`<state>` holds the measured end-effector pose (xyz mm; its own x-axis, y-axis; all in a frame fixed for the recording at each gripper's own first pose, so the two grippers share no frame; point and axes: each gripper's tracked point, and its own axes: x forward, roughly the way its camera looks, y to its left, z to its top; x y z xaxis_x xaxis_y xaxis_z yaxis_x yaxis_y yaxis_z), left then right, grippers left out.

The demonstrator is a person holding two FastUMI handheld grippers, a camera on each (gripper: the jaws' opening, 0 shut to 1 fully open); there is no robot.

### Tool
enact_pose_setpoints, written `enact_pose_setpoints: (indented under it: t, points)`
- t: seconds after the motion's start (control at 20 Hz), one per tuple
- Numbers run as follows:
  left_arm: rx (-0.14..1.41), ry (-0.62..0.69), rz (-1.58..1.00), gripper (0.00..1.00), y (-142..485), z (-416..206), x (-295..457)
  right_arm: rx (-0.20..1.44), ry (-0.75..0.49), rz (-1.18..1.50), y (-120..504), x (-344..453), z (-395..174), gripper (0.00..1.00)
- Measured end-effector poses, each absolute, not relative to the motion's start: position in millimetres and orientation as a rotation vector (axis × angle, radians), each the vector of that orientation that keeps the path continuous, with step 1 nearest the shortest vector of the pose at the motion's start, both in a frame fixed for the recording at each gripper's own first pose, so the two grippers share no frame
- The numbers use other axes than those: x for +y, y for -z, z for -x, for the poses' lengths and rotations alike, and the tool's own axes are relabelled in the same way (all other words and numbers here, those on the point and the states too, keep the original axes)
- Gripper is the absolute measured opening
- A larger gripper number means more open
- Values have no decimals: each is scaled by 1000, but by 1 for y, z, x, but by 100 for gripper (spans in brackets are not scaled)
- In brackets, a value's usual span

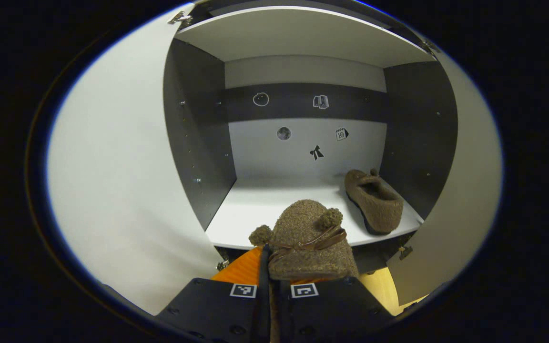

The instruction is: Grab one shoe with the right hand and put it into the shoe cabinet, grab the other shoe with the left hand and put it into the shoe cabinet; then close the right door with the right hand and the left door with the left hand.

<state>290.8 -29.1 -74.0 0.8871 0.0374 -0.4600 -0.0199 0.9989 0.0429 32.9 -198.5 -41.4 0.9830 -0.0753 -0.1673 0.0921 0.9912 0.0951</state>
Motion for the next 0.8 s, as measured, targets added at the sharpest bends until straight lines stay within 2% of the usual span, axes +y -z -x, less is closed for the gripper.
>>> enact_pose_setpoints:
  t: [0.35, 0.8]
  points:
    - [503, -39, -71, 12, 68, -396, -39, 161, 122, -99, 44, -227, -39, 98]
    - [549, -73, -121, 12, 111, -491, -37, 171, 199, -81, 50, -270, -47, 98]
